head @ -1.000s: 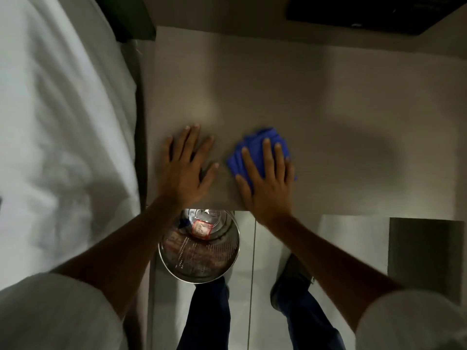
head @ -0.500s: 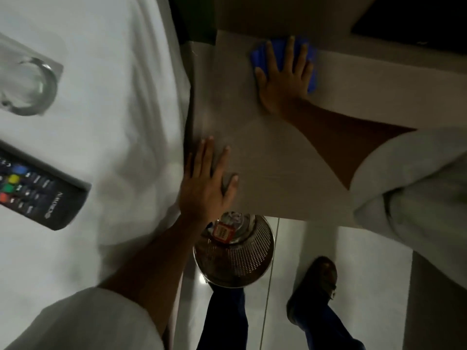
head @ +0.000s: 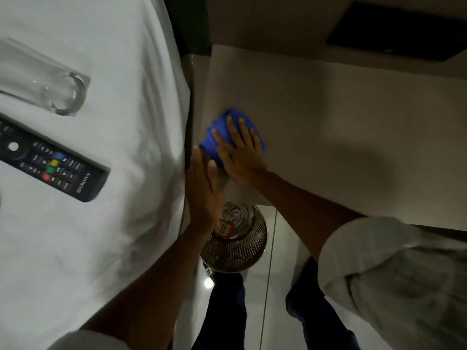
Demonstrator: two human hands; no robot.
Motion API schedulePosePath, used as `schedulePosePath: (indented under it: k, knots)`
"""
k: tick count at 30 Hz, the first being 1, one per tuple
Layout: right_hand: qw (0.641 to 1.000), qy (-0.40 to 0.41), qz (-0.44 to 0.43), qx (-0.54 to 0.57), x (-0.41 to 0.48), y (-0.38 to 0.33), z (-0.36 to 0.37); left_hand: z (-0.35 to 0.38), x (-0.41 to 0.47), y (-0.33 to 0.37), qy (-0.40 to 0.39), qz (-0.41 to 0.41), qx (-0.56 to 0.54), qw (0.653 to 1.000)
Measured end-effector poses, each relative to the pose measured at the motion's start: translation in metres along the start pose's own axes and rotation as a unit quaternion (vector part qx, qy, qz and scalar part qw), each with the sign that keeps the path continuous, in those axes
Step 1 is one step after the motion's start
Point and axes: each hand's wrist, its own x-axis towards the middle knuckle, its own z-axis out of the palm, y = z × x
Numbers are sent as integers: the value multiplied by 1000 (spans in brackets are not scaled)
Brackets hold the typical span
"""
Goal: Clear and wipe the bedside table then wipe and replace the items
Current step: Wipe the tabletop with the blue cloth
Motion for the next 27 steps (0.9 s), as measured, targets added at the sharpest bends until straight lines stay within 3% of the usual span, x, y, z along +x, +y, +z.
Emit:
schedulePosePath:
  k: [3, 6, 9, 13, 16, 18, 20, 21, 23, 25, 27]
  knots:
    - [998, -26, -62, -19, -47, 6, 7, -4, -20, 13, -53, -43, -60, 996]
    - [993, -47, -97, -53, -95, 22, 22, -10, -39, 26, -64, -94, -4, 993]
    - [992, -52, -69, -87, -129, 43, 19, -25, -53, 43, -97, -20, 104, 990]
    - [990, -50, -23, -127, -146, 56, -2, -74, -50, 64, -31, 117, 221, 968]
    - [982, -83, -42, -165, -152, 53, -16, -114, -46, 68, 21, 149, 292, 944]
    - [990, -72, -37, -115, -152, 49, -28, -139, -37, 74, 76, 105, 296, 946]
    - [990, -58, 81, 100, -151, 39, -45, -159, -27, 83, 162, 7, 247, 955]
    - [960, -7, 156, 231, -149, 32, -54, -168, -21, 87, 208, -53, 203, 955]
    - [831, 87, 264, 483, -151, 23, -72, -175, -5, 92, 272, -155, 123, 942]
    - [697, 87, 269, 659, -156, 18, -84, -181, 12, 92, 296, -231, 58, 925]
    - [608, 41, 241, 756, -166, 14, -96, -185, 27, 87, 297, -287, 8, 911]
